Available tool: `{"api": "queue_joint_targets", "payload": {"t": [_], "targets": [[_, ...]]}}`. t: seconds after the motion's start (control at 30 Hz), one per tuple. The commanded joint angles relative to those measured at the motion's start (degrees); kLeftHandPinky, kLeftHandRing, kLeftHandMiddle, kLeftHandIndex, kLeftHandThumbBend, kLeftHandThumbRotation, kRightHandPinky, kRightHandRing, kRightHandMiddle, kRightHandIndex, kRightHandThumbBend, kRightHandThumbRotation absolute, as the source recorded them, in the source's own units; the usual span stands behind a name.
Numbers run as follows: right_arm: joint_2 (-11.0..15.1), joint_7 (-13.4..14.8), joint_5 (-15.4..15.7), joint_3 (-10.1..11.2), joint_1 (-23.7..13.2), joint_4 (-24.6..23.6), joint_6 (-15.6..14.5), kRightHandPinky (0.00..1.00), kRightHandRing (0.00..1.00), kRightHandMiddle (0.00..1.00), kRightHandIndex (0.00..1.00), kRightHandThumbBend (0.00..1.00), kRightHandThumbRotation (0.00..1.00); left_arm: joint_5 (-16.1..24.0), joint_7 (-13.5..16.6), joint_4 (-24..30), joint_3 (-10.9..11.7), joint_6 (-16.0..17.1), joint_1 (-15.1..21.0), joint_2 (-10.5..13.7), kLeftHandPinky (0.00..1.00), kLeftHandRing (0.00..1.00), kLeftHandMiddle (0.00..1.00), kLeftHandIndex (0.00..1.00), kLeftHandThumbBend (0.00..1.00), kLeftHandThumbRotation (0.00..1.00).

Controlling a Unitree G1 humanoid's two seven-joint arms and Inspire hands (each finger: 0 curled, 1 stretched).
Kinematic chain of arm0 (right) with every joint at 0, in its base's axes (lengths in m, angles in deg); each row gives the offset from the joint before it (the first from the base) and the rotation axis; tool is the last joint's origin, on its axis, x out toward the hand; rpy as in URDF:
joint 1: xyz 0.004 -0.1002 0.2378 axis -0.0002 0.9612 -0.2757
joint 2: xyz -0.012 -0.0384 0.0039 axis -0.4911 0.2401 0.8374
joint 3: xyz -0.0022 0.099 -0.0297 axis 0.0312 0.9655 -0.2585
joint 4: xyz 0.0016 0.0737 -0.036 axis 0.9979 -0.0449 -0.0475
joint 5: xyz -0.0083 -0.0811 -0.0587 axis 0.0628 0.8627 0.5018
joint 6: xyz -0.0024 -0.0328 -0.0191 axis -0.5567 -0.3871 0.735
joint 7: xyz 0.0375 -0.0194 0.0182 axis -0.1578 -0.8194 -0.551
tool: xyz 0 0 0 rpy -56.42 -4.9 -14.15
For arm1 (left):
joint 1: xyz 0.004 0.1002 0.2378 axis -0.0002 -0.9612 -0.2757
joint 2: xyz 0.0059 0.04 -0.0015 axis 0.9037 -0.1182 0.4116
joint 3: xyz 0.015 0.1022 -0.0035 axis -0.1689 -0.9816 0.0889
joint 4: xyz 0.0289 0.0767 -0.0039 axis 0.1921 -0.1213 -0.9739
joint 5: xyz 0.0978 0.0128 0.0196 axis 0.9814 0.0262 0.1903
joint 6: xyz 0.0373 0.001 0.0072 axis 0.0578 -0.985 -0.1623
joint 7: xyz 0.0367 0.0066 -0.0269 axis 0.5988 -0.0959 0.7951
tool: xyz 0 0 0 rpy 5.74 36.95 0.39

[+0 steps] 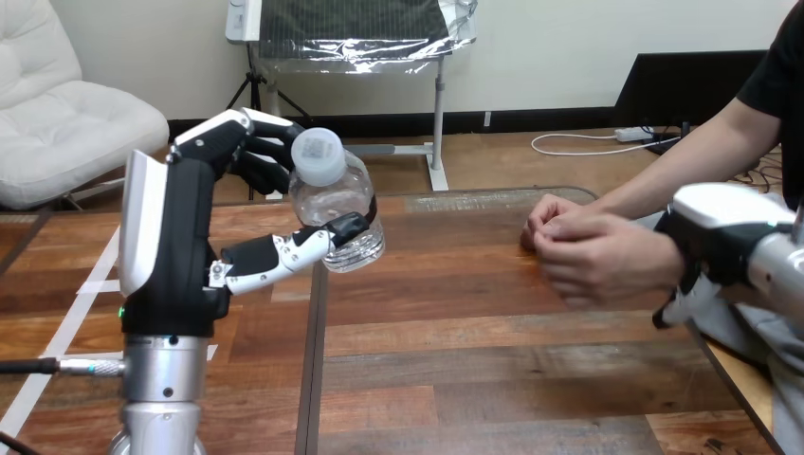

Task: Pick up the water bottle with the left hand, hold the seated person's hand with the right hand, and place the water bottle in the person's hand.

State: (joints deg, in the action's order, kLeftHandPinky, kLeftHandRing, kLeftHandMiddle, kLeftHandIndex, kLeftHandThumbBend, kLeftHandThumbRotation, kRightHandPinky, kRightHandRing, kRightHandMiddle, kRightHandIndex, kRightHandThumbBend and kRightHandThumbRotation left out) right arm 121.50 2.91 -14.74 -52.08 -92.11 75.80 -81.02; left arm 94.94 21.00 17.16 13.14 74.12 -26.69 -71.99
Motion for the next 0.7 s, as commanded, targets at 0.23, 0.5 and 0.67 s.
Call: {"api": "queue_joint_targets", "payload": {"t": [0.23, 0.5, 0.67], "targets": [[2.26, -1.02, 0.23, 3.87, -2.19, -9.37, -2.97, 0.23, 0.30, 0.41, 0.44, 0.74, 0.00, 0.58, -0.29, 0.40, -1.55, 0.49, 6.49, -1.35, 0.40, 0.41, 0.46, 0.49, 0.63, 0.00], [2.66, -0.74, 0.01, 5.06, -1.66, -12.64, -2.78, 0.19, 0.28, 0.39, 0.43, 0.77, 0.00, 1.04, -1.30, 0.78, -2.93, -1.44, 7.39, -2.58, 0.39, 0.40, 0.45, 0.48, 0.63, 0.00], [2.86, -1.94, 0.07, 5.53, -1.62, -14.70, -3.70, 0.18, 0.27, 0.38, 0.43, 0.77, 0.00, 1.21, -1.92, 1.07, -3.84, -3.12, 8.01, -3.42, 0.37, 0.39, 0.44, 0.47, 0.63, 0.00]]}}
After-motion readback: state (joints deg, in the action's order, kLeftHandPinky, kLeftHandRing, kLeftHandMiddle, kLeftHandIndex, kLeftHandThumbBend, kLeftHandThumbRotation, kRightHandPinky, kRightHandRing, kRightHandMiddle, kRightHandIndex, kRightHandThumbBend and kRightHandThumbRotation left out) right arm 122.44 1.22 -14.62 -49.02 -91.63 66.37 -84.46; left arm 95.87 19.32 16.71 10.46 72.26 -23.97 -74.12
